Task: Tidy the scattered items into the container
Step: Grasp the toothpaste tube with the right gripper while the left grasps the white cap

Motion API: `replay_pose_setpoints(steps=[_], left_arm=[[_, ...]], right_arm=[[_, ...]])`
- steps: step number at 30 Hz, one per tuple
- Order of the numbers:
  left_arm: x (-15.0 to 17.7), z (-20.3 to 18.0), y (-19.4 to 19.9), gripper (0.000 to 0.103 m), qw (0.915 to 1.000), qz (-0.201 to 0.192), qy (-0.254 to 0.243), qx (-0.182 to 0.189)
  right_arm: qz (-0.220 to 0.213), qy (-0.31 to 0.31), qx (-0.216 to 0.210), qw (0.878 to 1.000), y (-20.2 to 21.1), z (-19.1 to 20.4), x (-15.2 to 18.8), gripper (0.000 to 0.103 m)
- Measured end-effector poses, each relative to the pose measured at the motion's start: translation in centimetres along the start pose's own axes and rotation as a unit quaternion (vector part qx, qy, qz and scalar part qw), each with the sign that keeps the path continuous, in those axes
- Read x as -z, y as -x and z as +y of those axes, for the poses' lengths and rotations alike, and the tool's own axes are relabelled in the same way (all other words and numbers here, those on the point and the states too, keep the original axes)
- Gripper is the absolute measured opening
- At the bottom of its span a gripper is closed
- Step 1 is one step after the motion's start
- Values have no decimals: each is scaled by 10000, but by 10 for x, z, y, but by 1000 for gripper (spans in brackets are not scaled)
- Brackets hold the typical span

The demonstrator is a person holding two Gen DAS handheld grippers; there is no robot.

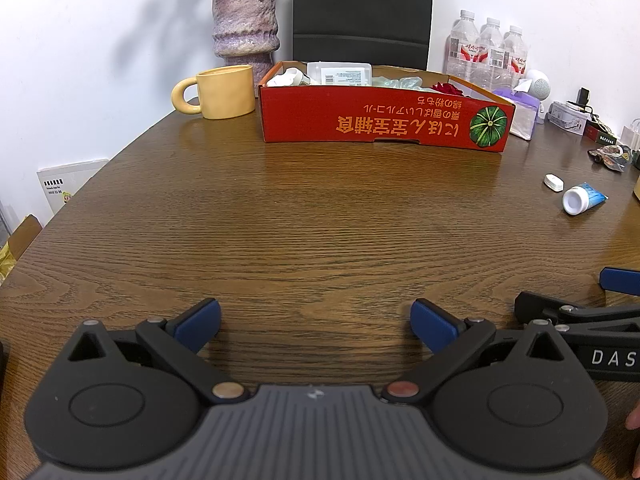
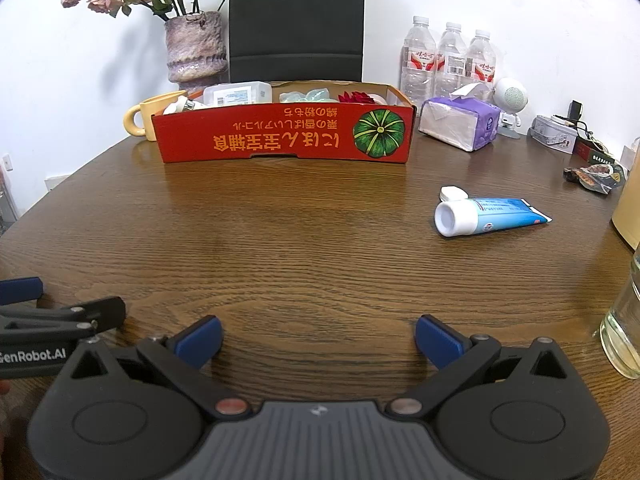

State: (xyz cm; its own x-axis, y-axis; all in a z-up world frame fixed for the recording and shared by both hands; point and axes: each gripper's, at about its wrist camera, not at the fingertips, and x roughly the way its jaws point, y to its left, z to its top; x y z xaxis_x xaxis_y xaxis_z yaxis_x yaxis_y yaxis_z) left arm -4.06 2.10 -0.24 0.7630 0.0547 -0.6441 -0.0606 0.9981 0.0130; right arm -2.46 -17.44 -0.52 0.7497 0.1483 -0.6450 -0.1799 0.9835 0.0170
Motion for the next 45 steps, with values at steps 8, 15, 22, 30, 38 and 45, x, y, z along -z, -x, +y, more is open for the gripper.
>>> replay_pose_setpoints(steps=[8, 15, 22, 30, 38, 45], left_arm=[[0, 0, 0, 103, 10000, -20, -18, 19], [-36, -16, -7, 103, 9949, -558, -819, 170], [-93, -37, -16, 103, 9887, -819, -1062, 670], [-132, -103, -79, 103, 9734, -561, -1646, 1493], [-129, -192, -142, 103, 9309, -317, -2761, 2369], [-130, -192, -162, 77, 9338, -106, -2300, 2739]], right_arm=[[88, 141, -105, 9998, 4, -5, -1, 103], [-332, -500, 1014, 9930, -8, -54, -43, 103], [214, -1124, 1144, 9868, -75, -104, -75, 81], [-39, -838, 880, 9926, -40, -105, -46, 28], [-92, -617, 758, 9952, -4, -91, -17, 26], [-213, -594, 730, 9953, -3, -99, -13, 29]])
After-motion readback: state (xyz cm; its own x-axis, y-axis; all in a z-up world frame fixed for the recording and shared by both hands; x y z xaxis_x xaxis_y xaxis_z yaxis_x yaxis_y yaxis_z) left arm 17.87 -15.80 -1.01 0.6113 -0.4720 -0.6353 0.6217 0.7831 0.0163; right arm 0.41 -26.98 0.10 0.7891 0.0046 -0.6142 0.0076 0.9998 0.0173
